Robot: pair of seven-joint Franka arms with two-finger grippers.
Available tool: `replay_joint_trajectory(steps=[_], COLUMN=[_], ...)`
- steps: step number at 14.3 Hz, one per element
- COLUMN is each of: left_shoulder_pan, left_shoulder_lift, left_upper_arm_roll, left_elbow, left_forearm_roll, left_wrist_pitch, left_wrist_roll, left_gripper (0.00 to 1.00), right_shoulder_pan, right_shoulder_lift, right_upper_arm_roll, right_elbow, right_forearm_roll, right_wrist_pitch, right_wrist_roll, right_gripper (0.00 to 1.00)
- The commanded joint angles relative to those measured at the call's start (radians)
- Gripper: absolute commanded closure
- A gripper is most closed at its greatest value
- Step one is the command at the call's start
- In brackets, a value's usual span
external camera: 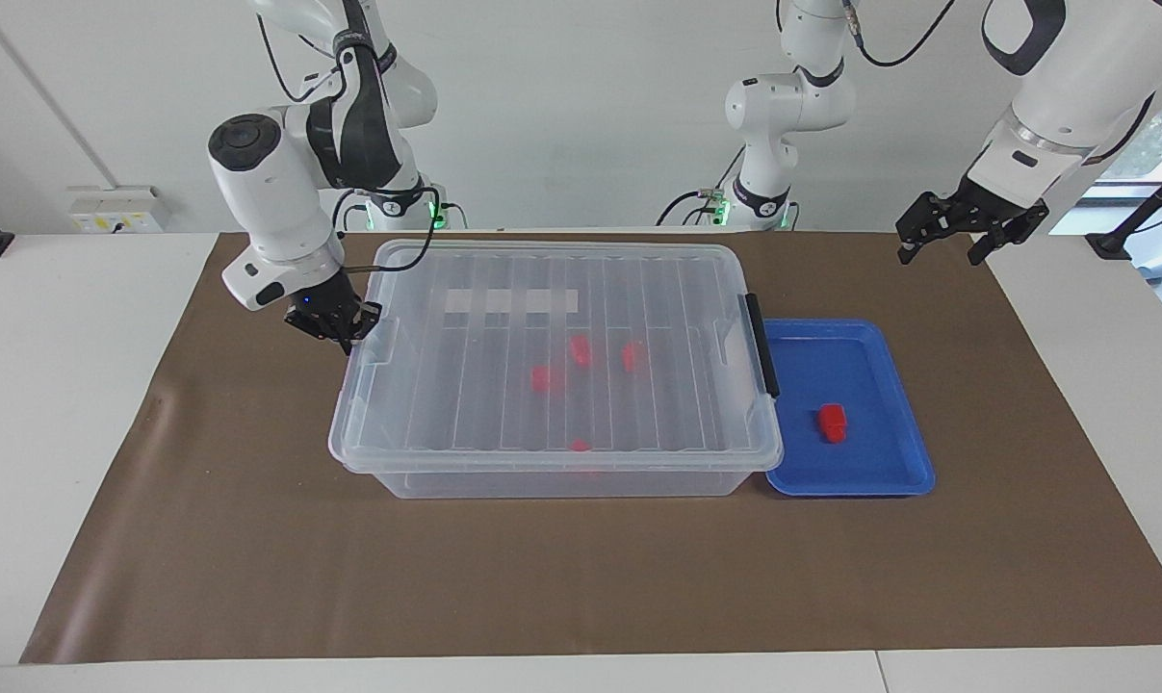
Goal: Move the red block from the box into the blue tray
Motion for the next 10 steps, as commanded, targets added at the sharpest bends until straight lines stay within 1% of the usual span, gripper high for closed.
replay_joint_trajectory(steps=[1, 3, 5, 7, 10], left_shoulder_pan=[0.0, 0.0, 0.0, 0.0, 0.0], left_shoulder_lift=[-0.01, -0.01, -0.01, -0.01, -0.01], left_upper_arm_roll=[0.004, 0.004, 0.004, 0.004, 0.004], left_elbow=[-0.008, -0.008, -0.008, -0.008, -0.008], left_forearm_roll=[0.007, 0.007, 0.007, 0.007, 0.007], left_wrist_pitch=[-0.012, -0.012, -0.012, -0.012, -0.012], left_wrist_roll=[0.006, 0.006, 0.006, 0.006, 0.006], left_gripper=[0.0, 0.0, 0.0, 0.0, 0.0], right_shoulder_pan=[0.003, 0.003, 0.001, -0.002, -0.013], right_shoulder_lift=[-0.021, -0.018, -0.012, -0.004, 0.004], right_upper_arm_roll=[0.001, 0.001, 0.001, 0.0, 0.0], right_elbow=[-0.029, -0.023, 0.009, 0.061, 0.182], right_forearm_roll=[0.013, 0.012, 0.012, 0.012, 0.01], right_wrist_pitch=[0.013, 0.007, -0.02, -0.086, -0.224], right_wrist_roll=[0.015, 0.011, 0.003, 0.002, 0.002], right_gripper=[1.0, 1.0, 1.0, 1.0, 1.0])
